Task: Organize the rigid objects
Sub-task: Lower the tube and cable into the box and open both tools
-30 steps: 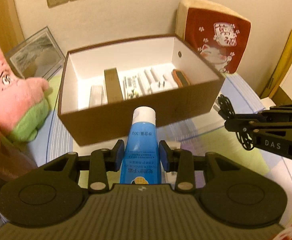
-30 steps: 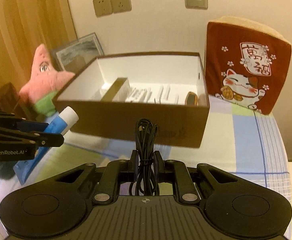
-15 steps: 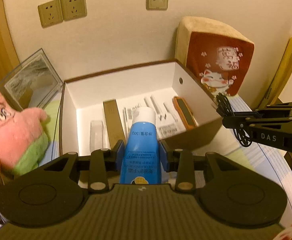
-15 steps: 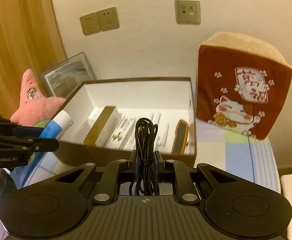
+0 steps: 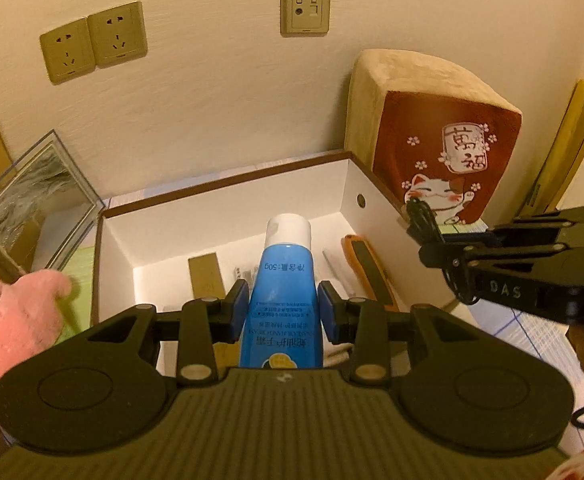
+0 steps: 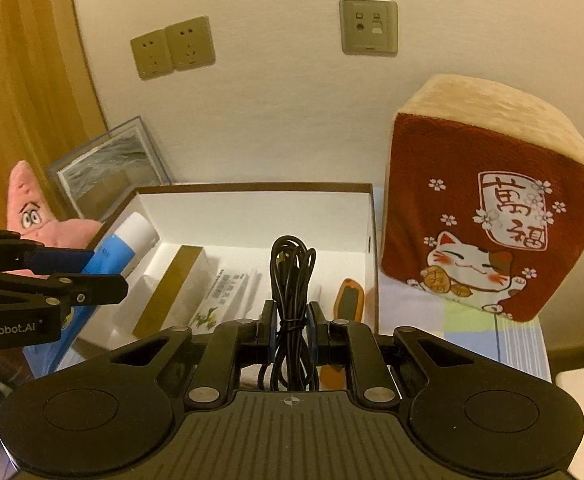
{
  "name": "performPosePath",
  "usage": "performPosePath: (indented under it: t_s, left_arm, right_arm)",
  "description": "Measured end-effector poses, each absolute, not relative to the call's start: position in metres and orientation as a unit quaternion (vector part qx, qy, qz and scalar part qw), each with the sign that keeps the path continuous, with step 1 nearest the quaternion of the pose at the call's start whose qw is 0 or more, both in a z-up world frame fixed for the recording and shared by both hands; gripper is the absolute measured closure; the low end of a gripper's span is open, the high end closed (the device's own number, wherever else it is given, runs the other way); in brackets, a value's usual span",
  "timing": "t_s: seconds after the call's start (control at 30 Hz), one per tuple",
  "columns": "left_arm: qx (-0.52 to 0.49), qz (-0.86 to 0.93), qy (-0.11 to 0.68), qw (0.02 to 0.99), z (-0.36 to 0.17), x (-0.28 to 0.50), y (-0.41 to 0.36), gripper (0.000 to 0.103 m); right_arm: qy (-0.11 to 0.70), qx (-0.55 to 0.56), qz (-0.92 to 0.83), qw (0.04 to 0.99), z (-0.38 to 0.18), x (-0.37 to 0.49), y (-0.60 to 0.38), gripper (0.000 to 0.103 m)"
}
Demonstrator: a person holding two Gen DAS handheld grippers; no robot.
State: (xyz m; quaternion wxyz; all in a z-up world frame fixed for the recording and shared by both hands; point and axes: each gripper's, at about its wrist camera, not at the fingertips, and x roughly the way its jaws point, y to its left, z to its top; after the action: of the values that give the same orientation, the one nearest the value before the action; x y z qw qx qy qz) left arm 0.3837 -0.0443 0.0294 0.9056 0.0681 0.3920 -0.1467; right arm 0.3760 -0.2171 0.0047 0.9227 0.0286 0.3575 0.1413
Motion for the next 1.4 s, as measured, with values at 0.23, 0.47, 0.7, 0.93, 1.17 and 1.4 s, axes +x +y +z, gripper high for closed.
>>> performPosePath:
  t_s: [0.23,0.47,0.7,0.93,1.17,1.4]
  left_arm:
    - [0.067,-0.152,0.393,0.904,0.024,0.416,-0.056,0.07]
    - [0.052,-0.146,0.396,0.905,0.018,0.447,-0.063,0.07]
    - [0.05,-0.135,0.412,0.9,0.001,0.48,-0.065,0.07]
    - [0.042,-0.13,0.437,0.889,-0.025,0.509,-0.067,0.07]
    - [0.032,-0.133,0.45,0.882,-0.044,0.527,-0.068,0.07]
    - [0.012,-0.124,0.449,0.885,-0.052,0.534,-0.062,0.068]
  right_arm:
    - [0.361,0.04,0.136,0.922,-0.002,0.405,-0.217,0.092]
    - [0.367,0.044,0.133,0.92,-0.013,0.434,-0.217,0.092]
    - [0.383,0.037,0.13,0.914,-0.031,0.463,-0.212,0.092]
    - [0.401,0.037,0.133,0.906,-0.05,0.483,-0.204,0.092]
    - [0.408,0.042,0.129,0.903,-0.062,0.499,-0.198,0.092]
    - [0.398,0.04,0.126,0.908,-0.062,0.503,-0.193,0.083]
